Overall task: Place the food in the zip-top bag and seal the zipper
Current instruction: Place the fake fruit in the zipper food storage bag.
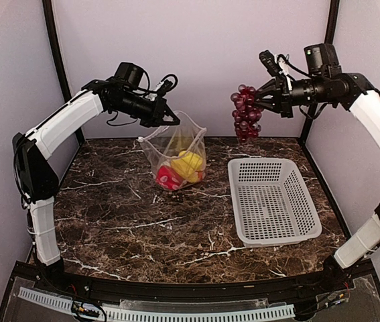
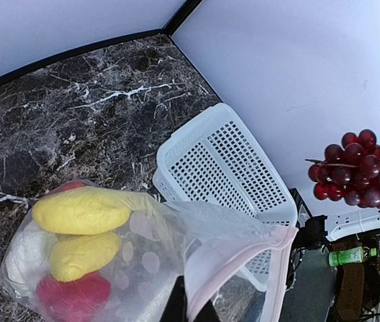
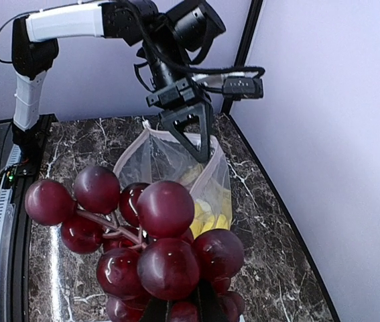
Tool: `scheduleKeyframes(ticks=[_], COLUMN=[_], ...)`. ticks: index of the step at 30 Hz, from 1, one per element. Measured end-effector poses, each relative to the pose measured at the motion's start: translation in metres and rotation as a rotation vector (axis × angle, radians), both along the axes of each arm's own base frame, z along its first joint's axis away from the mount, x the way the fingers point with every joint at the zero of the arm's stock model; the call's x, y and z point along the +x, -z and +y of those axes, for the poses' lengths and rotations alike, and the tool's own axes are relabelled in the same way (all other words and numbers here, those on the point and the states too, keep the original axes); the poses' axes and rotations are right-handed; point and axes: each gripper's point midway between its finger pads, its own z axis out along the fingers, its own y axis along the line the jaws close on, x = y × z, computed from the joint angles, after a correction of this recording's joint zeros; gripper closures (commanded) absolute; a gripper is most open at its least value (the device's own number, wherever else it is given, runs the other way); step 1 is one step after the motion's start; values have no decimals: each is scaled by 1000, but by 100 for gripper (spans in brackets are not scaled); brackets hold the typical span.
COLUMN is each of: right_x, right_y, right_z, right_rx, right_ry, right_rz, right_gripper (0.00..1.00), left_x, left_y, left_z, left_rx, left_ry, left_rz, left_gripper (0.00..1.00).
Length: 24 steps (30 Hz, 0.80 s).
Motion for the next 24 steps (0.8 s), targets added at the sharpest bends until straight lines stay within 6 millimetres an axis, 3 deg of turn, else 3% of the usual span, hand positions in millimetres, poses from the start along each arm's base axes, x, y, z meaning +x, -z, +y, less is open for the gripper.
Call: scheduleKeyframes(ticks=[6, 16, 24], right_x=[-5, 5, -7], right_y=[-23, -29, -34], right_z=[7, 26, 73], right_rx=[66, 129, 138], right_ry=[-47, -117, -228], right_rz=[0, 65, 30], right_gripper=[100, 100, 100], left_x=[3, 4, 7], left_y=[5, 7, 7], left_z=[-3, -4, -5], left_rx=[-4, -5, -12], left_ry=[4, 5, 2], left_rz=[5, 9, 8], left_gripper=[99, 99, 99])
